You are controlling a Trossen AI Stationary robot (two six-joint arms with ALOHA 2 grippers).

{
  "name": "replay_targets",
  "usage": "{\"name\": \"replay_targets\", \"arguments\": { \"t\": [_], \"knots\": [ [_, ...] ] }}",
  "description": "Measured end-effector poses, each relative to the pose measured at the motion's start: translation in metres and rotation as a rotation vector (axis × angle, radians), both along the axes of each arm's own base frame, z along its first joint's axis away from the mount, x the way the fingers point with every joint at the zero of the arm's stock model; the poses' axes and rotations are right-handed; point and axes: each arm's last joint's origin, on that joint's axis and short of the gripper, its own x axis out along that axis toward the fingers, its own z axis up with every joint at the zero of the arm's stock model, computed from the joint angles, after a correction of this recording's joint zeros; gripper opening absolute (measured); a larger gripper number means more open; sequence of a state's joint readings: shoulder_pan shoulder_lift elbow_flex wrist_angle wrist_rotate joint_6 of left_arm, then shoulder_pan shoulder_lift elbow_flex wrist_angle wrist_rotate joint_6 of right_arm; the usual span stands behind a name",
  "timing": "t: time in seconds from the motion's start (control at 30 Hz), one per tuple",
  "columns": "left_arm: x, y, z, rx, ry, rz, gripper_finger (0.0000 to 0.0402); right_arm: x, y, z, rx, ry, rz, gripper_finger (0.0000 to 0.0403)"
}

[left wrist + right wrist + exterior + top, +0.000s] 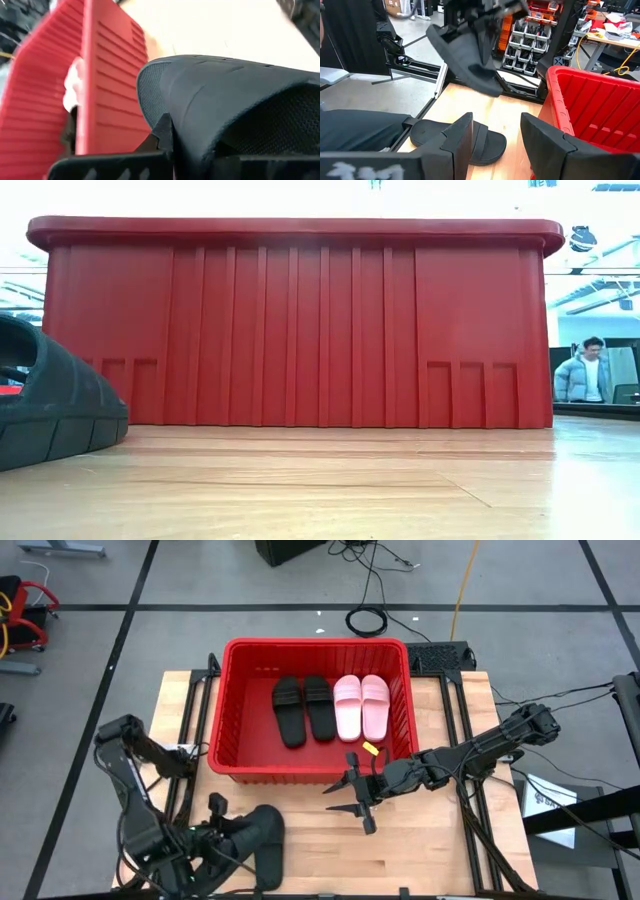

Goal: Pick and place slides into bin
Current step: Put the black slipper into the red bin

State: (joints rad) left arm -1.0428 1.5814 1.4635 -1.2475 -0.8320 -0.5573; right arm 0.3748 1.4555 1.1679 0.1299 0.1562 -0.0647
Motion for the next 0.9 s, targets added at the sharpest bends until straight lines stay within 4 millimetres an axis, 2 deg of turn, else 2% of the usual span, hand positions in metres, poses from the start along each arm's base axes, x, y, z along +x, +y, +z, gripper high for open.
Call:
{"name": "replay_targets", "arguments": {
  "t": [0.5,0.67,0.9],
  "knots": [
    [-0.011,0.039,0.054,0.081,-0.228,-0.069,0.0005,0.000,0.000,0.000,0.000,0.000,0.000,0.0155],
    [-0.010,0.064,0.070,0.123,-0.259,-0.043,0.0005,0.000,0.000,0.000,-0.012,-0.001,0.003,0.0155],
    [-0.007,0.111,0.091,0.176,-0.270,0.041,0.0004,0.000,-0.001,0.000,-0.062,-0.013,-0.020,0.0155]
  ]
}}
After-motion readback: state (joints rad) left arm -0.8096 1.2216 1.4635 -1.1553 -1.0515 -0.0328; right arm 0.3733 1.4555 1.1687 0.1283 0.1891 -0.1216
